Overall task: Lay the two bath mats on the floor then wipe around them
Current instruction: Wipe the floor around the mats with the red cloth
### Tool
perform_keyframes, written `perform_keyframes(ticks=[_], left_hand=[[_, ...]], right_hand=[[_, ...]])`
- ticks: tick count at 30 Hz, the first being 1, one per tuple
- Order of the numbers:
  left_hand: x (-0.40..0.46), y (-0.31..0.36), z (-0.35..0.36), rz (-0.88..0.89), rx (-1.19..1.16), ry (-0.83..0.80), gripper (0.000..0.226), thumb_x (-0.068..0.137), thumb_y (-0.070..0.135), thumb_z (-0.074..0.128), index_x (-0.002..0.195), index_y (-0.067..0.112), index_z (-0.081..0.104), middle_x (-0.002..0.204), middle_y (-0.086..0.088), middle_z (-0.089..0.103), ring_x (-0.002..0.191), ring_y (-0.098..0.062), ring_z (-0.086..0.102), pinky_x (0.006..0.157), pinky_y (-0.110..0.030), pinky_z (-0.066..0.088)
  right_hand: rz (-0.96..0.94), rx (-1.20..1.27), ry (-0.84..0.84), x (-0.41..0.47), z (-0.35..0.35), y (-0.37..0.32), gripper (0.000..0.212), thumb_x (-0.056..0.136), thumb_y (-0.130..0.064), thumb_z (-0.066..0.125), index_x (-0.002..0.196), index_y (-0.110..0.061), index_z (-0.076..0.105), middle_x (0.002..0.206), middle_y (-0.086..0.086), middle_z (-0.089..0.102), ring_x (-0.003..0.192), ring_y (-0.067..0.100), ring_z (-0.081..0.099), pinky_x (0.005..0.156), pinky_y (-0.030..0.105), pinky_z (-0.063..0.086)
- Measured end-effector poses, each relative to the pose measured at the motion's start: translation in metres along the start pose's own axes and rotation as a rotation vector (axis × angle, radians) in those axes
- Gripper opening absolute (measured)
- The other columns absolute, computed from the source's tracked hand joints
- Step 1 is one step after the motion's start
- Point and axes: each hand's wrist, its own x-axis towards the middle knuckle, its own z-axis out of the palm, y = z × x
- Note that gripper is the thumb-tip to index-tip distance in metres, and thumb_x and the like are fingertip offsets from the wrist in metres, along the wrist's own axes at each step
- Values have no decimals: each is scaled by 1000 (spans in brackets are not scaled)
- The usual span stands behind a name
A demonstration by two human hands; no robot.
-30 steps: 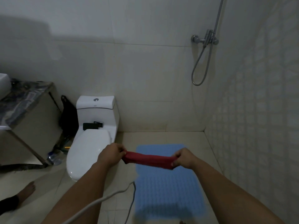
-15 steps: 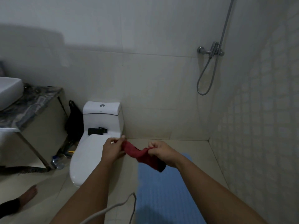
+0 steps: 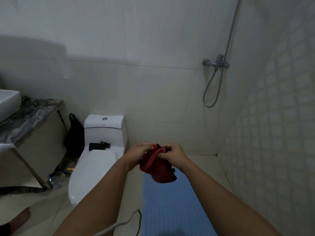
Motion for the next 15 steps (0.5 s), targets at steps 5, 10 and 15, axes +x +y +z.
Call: perform_keyframes(ticks=[5, 10, 15], left_hand=[[4, -2, 5, -46, -32, 47, 31, 99, 6, 56, 127, 20, 54, 79, -3, 62, 60, -11, 58, 63, -28, 48], [4, -1, 14, -7, 77, 51, 16, 96, 7, 52, 109, 14, 59, 85, -8, 62, 78, -21, 56, 74, -35, 45], [3, -10, 7, 197, 169, 145, 9, 95, 7, 61, 88, 13, 62, 85, -9, 66, 80, -17, 61, 80, -34, 50]], right_hand=[[7, -21, -2, -2, -10, 3, 21, 76, -20, 87, 75, -13, 67, 71, 6, 71, 69, 17, 69, 63, 30, 56], [-36, -40, 9, -2, -13, 5, 28, 78, -9, 84, 69, -14, 58, 61, 0, 60, 58, 9, 59, 55, 20, 47], [-35, 67, 51, 1, -20, 5, 29, 82, -2, 79, 73, -11, 54, 68, 2, 61, 61, 6, 61, 56, 18, 48]])
